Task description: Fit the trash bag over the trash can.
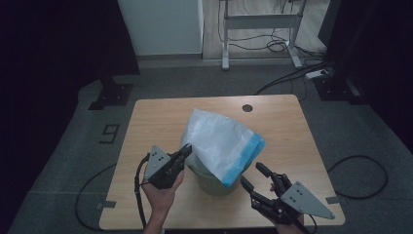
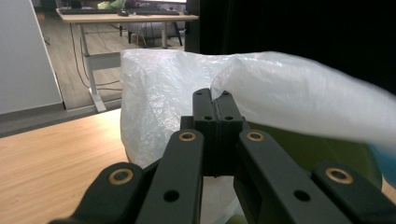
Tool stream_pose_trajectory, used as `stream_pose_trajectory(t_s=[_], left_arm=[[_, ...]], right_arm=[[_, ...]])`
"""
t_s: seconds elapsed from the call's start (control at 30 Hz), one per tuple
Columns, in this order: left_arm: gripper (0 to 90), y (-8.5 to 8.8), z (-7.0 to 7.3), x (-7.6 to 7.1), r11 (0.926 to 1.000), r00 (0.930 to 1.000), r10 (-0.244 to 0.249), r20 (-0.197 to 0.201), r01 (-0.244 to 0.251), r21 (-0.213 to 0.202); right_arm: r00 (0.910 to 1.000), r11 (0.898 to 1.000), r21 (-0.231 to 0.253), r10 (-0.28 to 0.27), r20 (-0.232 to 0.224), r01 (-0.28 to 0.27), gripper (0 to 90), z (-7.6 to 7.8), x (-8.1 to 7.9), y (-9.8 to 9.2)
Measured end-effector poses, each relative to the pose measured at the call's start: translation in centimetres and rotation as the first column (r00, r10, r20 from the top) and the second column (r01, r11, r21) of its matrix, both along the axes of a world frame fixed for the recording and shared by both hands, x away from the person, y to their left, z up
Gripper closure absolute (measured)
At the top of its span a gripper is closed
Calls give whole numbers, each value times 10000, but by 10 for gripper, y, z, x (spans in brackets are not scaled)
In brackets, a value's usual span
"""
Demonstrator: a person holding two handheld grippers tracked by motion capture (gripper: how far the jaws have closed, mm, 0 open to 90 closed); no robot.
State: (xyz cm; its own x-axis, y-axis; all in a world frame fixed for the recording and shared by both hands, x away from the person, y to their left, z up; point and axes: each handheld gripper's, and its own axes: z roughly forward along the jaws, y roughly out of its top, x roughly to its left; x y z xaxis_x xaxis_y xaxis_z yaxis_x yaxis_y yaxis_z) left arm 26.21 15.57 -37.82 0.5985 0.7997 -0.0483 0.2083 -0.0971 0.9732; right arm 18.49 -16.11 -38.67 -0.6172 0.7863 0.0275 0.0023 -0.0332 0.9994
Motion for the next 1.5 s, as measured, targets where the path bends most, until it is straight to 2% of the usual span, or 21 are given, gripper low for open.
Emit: stream_pose_trajectory(t_s=[0.13,0.37,0.57,0.77,0.87,1.17,1.37,1.5], left_arm=[[898,2,-2,-1,10000,10000,31,-54,-32,-60],[897,6,-6,0,9999,9998,38,-173,-41,-147],[897,6,-7,-2,9999,9998,25,-177,-28,-169],[897,7,-6,-2,9999,9998,42,-180,-45,-164],[896,7,-7,-1,9998,9998,44,-192,-47,-178],[896,5,-7,-1,9998,9998,29,-194,-33,-209],[895,4,-7,-1,9998,9999,18,-163,-21,-204],[894,5,-7,-3,9997,9999,-65,-125,62,-249]], right_arm=[[9982,9997,-6,-259,-549,259,402,-14,7,-10],[9919,9985,-104,-541,-1149,533,396,-33,20,-14],[9908,9993,-259,-293,-1320,261,392,-38,22,-2],[9915,9981,-592,65,-1303,-143,385,-44,15,16],[9902,9979,-590,191,-1385,-275,381,-47,13,23],[9904,9969,-483,552,-1265,-617,374,-43,9,35],[9893,9971,-363,617,-1320,-670,327,-35,11,41],[9945,9981,-390,439,-949,-477,322,-25,11,42]])
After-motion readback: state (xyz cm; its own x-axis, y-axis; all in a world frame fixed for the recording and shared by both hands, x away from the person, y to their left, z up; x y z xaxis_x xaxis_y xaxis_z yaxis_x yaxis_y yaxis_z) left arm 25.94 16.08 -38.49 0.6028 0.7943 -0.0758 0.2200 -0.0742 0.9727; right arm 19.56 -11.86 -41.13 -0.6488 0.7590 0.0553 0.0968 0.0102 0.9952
